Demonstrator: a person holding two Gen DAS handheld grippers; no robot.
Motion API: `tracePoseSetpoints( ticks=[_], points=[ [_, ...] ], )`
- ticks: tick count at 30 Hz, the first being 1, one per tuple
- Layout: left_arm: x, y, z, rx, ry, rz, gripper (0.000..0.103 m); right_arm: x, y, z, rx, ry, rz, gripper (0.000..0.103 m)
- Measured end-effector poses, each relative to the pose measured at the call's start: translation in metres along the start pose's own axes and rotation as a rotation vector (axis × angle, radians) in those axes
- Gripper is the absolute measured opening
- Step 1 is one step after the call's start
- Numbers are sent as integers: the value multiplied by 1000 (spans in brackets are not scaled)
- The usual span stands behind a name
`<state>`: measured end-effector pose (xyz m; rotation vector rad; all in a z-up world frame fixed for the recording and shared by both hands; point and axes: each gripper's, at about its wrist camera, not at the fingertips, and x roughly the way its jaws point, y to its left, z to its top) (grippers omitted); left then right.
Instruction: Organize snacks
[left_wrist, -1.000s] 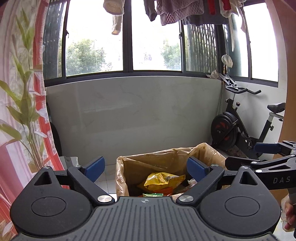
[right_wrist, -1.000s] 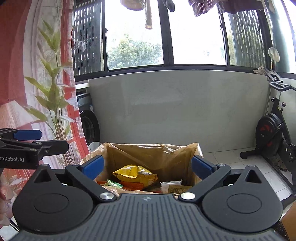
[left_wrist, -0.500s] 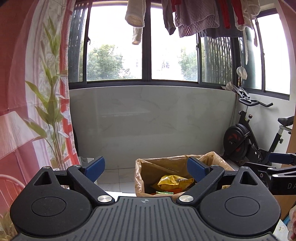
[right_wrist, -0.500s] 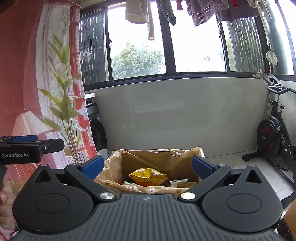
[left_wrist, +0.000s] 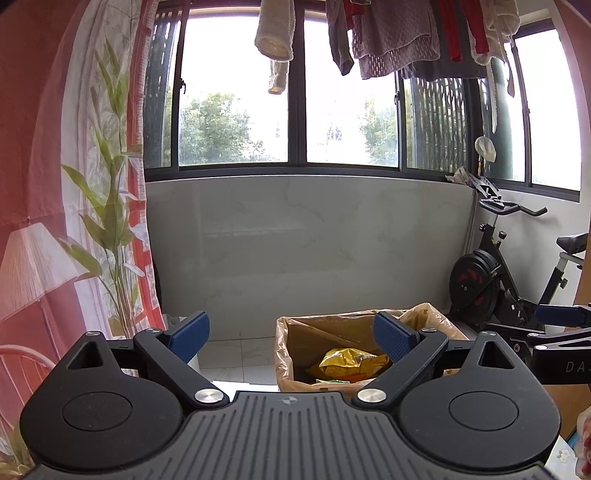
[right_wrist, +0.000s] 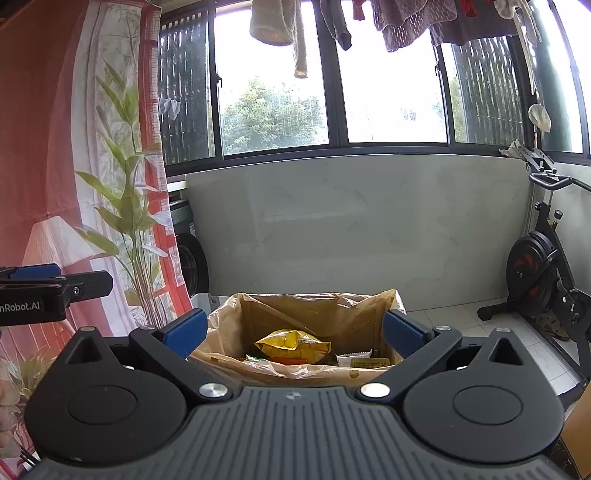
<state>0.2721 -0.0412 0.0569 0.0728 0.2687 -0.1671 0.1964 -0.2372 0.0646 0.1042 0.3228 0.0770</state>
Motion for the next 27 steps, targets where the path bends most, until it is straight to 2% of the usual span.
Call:
tracePoseSetpoints(
  ticks=[27],
  points=[
    [7,7,-3,-28,24,-16,97,3,-5,-4,10,21,-13,103]
  ],
)
